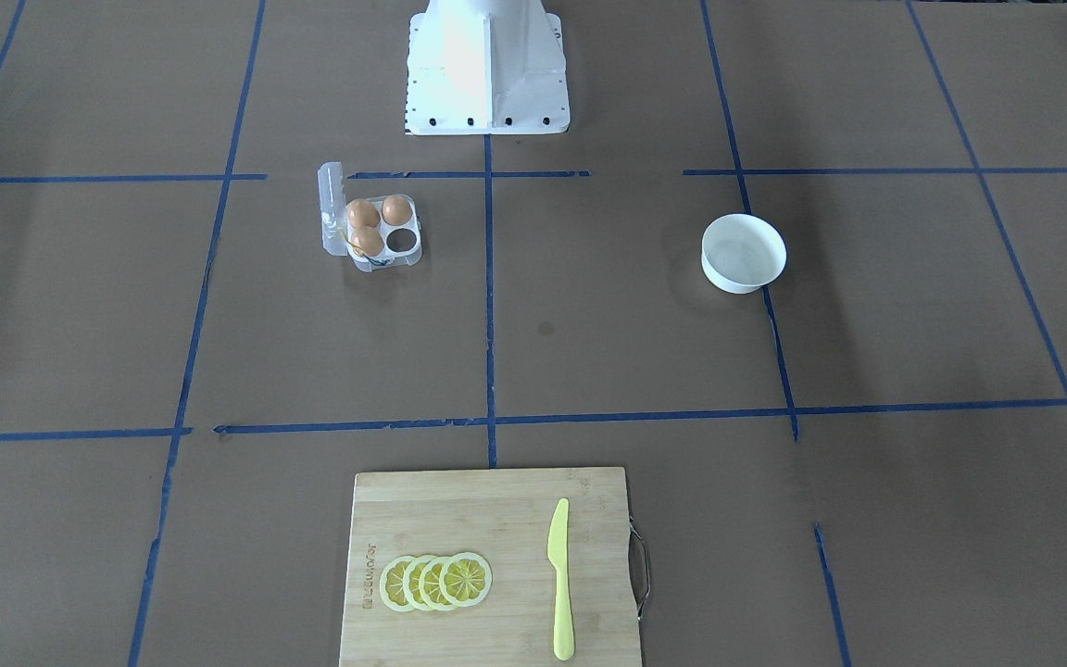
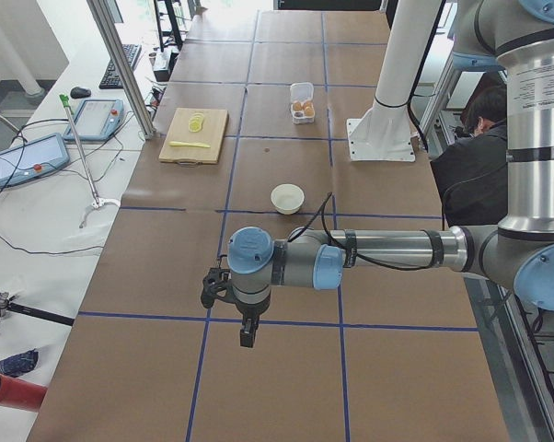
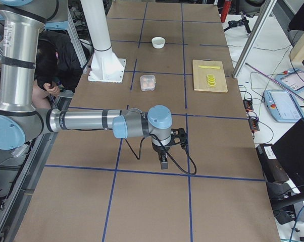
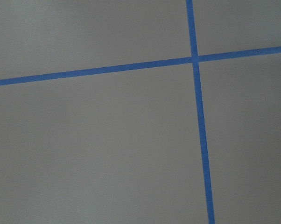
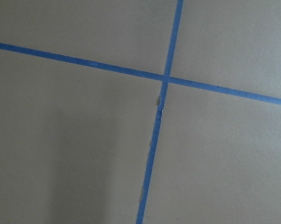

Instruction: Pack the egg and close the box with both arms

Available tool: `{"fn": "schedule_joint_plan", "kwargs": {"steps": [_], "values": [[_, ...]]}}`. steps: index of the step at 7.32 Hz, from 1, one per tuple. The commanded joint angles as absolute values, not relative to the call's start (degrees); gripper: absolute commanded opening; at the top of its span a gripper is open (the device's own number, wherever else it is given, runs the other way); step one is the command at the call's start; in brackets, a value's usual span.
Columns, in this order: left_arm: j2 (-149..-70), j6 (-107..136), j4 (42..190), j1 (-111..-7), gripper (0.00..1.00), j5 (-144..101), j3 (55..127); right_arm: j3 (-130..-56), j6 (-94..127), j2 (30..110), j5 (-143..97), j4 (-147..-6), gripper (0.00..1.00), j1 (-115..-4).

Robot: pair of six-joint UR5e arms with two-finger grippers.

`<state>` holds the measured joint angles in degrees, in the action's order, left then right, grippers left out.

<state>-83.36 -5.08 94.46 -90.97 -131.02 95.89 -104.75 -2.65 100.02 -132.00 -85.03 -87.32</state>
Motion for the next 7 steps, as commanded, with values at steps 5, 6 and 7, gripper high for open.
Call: {"fn": "schedule_joint_plan", "kwargs": {"steps": [5,6,7], "values": [[-85.78,-5.19,94.66,-90.88,1.00,-131.22,95.98,-109.34,32.68,99.93,-133.24,-68.95,0.18,-67.56],[-86.56,-5.19,94.48,-90.79,1.00,-131.22,95.80,-109.42,43.22,99.76,-133.24,-62.47,0.18,-62.89],[-86.66,-5.19,94.48,-90.79,1.00,-131.22,95.80,-109.51,54.29,98.45,-132.72,-56.31,0.18,-57.80]]}}
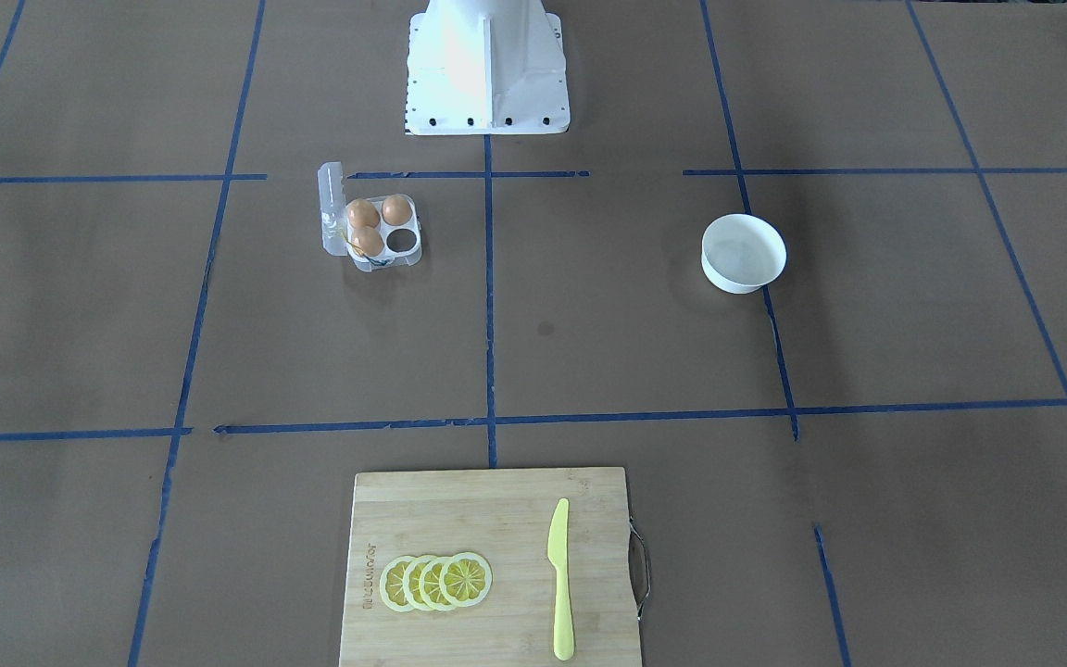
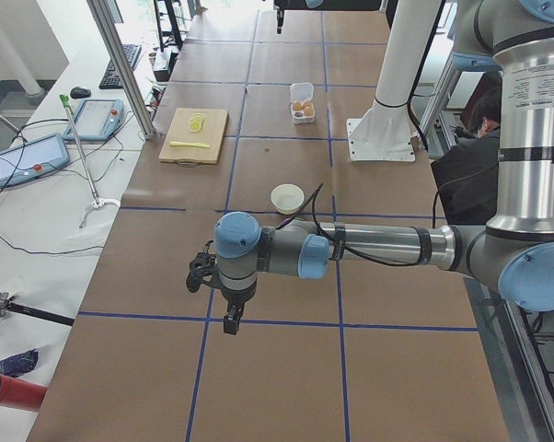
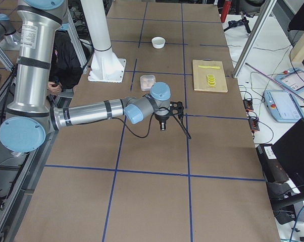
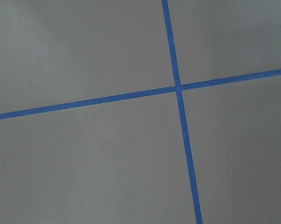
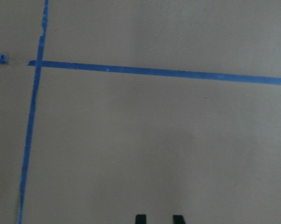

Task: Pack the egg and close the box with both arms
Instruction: 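Move the right gripper toward the open lid of the egg carton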

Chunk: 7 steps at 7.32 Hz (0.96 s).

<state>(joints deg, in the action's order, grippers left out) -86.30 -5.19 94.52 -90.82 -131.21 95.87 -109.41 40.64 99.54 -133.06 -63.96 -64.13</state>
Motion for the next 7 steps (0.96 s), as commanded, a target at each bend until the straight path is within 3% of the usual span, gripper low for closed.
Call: {"fn": "schedule_joint_plan", "kwargs": {"steps": [1,3,5,7], "values": [[-87.10,-5.19,94.48,-90.79,1.00,-131.22,95.71,-109.51,62.15,96.35,-132.37,-52.34,0.16,-53.22],[-87.28,-5.10,94.48,-90.79,1.00,-131.22,95.71,-109.60,72.72,90.21,-125.91,-50.19,0.10,-44.70],[-87.97,-5.10,94.57,-90.79,1.00,-131.22,95.54,-109.43,77.33,82.74,-118.59,-51.06,0.11,-35.64],[-88.07,-5.10,94.57,-90.79,1.00,-131.22,95.54,-110.13,80.84,79.21,-117.34,-51.06,0.11,-33.32]]}}
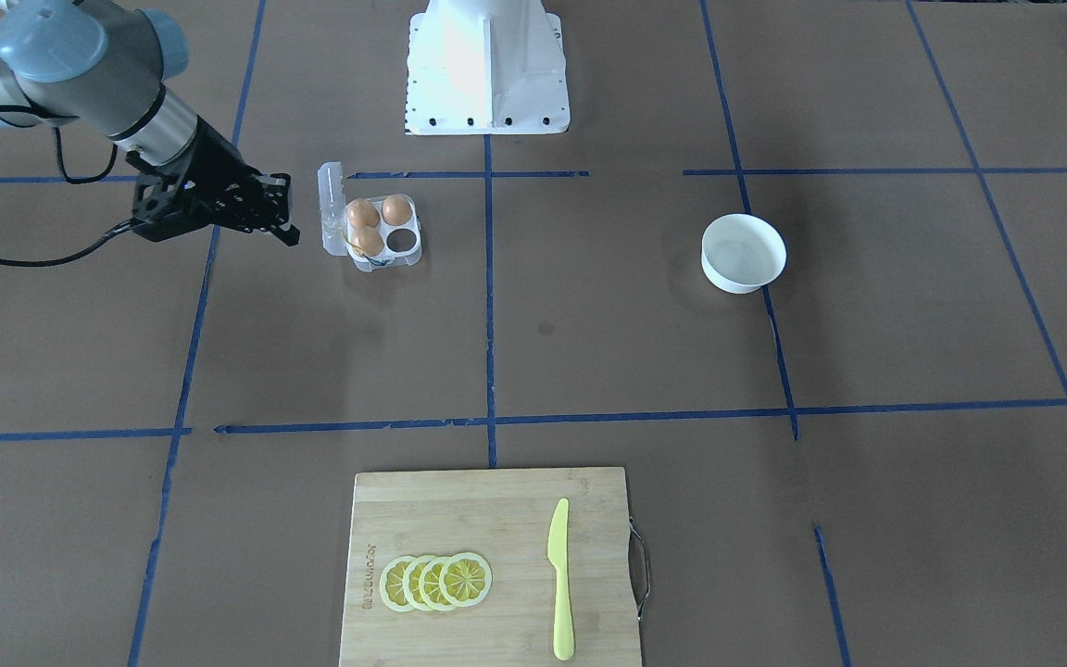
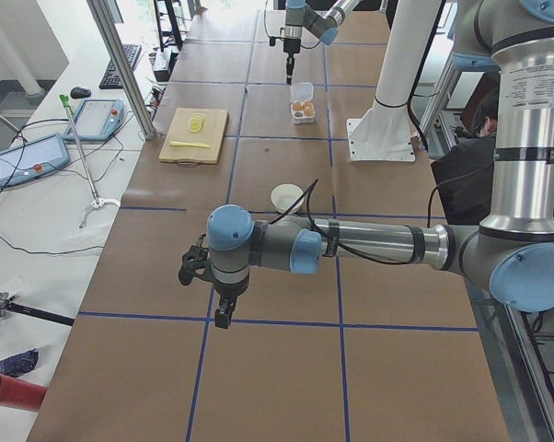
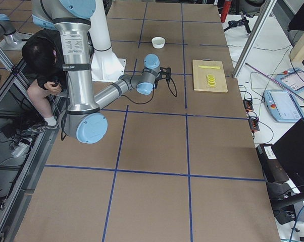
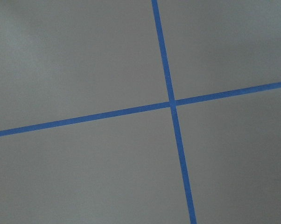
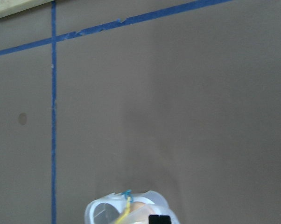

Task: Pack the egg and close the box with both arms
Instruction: 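Move the right gripper toward the open lid of the egg carton, then push the clear lid down over the eggs with the right gripper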

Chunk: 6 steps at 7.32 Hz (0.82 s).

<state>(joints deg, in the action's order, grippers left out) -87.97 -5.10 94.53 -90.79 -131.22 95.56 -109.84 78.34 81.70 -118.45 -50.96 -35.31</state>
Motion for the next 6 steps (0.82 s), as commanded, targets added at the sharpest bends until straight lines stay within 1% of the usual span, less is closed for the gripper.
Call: {"fn": "schedule_joint_plan", "kwargs": {"steps": [1,3,5,6], "values": [[-88.07,-5.10,94.57,-90.79,1.00,-131.22,95.62,-110.13,81.90,77.54,-115.85,-52.20,0.12,-32.27],[-88.07,-5.10,94.66,-90.79,1.00,-131.22,95.89,-111.26,81.83,72.71,-114.44,-64.36,0.14,-32.43],[-88.07,-5.10,94.66,-90.79,1.00,-131.22,95.89,-111.36,80.95,72.95,-114.43,-69.67,0.19,-35.93],[-88.07,-5.10,94.57,-90.79,1.00,-131.22,95.89,-111.62,76.16,73.21,-114.52,-74.74,0.20,-39.08]]}}
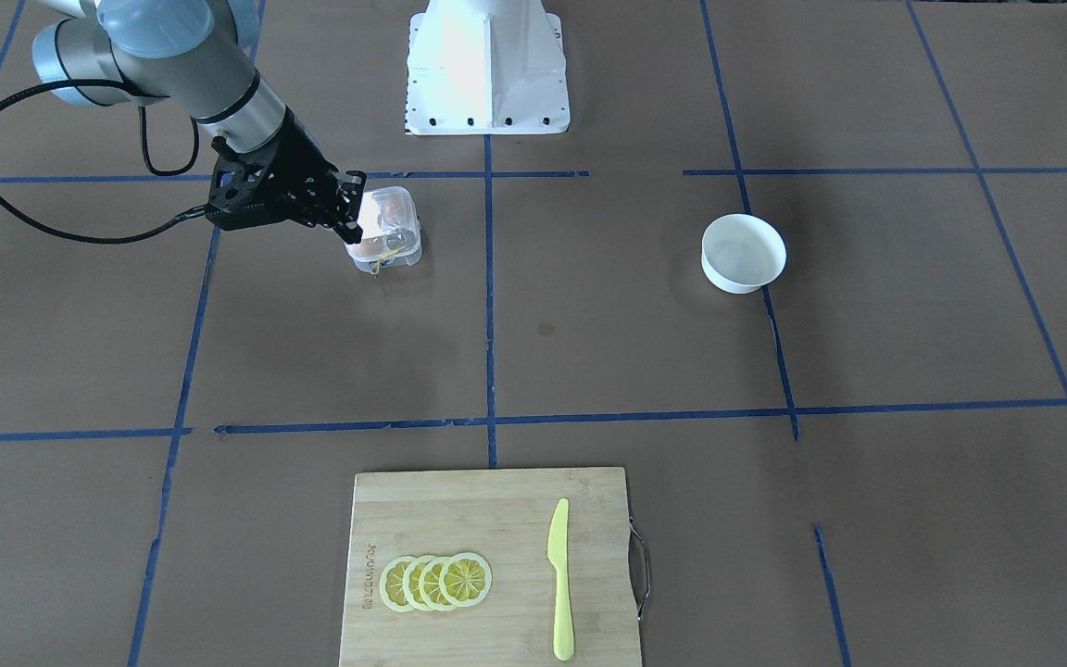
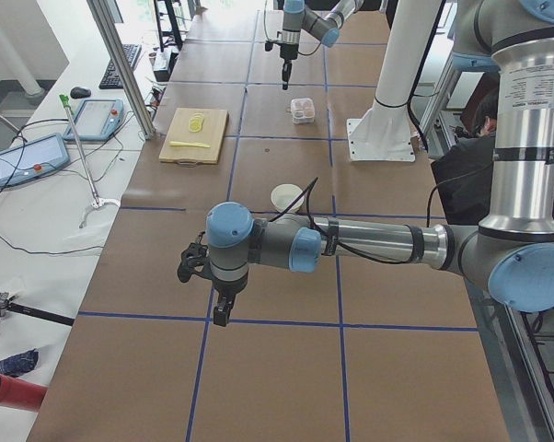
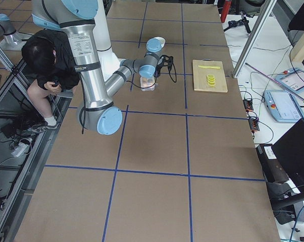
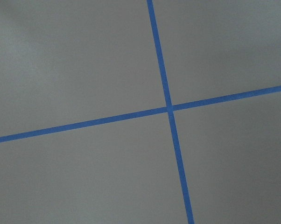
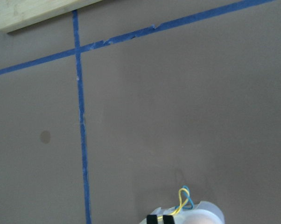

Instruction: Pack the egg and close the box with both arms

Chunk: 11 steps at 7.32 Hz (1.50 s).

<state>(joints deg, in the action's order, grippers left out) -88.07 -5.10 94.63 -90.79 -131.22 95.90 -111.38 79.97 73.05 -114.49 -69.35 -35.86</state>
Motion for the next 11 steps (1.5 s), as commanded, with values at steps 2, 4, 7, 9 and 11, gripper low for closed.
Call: {"fn": "schedule_joint_plan", "kwargs": {"steps": [2,4,7,9,11], "values": [[-88.07,-5.18,94.48,-90.79,1.00,-131.05,95.89,-111.62,59.23,79.42,-115.31,-77.78,0.26,-44.18],[-87.80,-5.19,94.48,-90.79,1.00,-131.05,96.15,-111.10,46.46,85.84,-116.27,-77.96,0.90,-52.78],[-87.80,-5.19,94.92,-90.79,1.00,-131.13,96.16,-110.48,28.16,89.91,-118.30,-86.01,1.00,-64.92],[-87.19,-5.10,94.57,-90.79,1.00,-131.05,96.15,-107.69,13.72,94.11,-123.80,-87.27,1.00,-74.65],[-87.10,-5.10,94.57,-90.79,1.00,-131.05,96.07,-100.50,-0.84,95.88,-127.50,-87.36,1.00,-84.60]]}}
